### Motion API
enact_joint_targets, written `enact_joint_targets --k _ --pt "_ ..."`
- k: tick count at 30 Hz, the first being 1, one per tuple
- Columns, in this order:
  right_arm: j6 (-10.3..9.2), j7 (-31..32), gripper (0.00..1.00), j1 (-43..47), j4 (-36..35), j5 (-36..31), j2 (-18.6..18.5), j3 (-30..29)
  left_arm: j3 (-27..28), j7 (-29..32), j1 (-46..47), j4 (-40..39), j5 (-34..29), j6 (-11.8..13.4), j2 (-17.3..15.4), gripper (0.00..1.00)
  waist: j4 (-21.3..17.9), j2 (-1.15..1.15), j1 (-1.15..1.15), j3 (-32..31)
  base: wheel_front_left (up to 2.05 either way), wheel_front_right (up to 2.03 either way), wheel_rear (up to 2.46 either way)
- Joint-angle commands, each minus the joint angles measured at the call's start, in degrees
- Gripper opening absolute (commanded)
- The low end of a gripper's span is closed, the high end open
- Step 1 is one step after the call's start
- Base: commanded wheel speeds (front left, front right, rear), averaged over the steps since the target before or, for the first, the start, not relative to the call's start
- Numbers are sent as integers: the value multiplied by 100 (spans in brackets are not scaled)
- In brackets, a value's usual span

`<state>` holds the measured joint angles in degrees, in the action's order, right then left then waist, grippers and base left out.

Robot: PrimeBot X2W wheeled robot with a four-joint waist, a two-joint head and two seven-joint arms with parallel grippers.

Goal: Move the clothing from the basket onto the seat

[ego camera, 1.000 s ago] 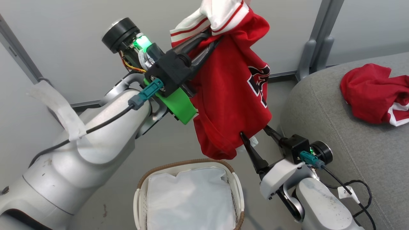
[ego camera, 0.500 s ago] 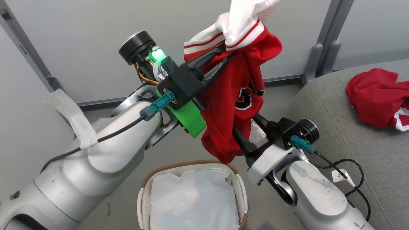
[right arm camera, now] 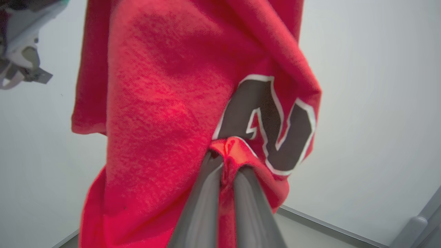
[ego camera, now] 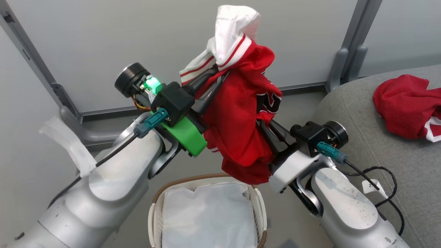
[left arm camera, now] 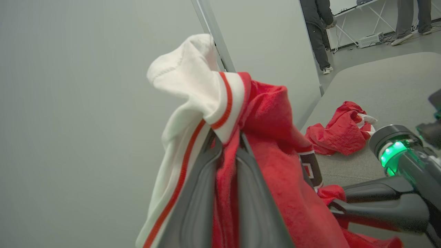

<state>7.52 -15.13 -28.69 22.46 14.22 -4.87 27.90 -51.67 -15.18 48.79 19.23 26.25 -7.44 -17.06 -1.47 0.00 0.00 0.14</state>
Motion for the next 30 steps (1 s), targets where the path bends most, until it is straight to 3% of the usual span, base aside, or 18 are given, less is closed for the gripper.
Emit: enact_joint_targets --k 1,4,7,8,9,24,30 --pt "-6 -3 0 73 -43 -71 -45 -64 71 5 -206 44 47 26 39 0 -6 0 0 5 0 0 0" --pt "-6 -3 0 108 -89 -170 -60 -225 269 5 -523 100 69 52 105 0 -15 0 0 18 0 0 0" --pt "-6 -3 0 130 -140 -261 -61 -412 468 6 -868 193 95 70 188 53 -14 0 0 29 0 0 0" --pt "-6 -3 0 142 -161 -294 -62 -476 535 6 -990 236 111 72 230 88 -13 0 0 33 0 0 0" --pt "-6 -3 0 151 -184 -329 -60 -530 595 6 -1100 279 117 72 265 100 -14 0 0 36 0 0 0" --pt "-6 -3 0 369 -434 -654 -129 -1170 1506 6 -2685 842 -91 36 931 100 -39 0 0 147 0 0 0" --pt "-6 -3 0 415 -479 -707 -143 -1287 1724 6 -2990 862 -294 1 1036 100 -79 0 0 210 0 0 0"
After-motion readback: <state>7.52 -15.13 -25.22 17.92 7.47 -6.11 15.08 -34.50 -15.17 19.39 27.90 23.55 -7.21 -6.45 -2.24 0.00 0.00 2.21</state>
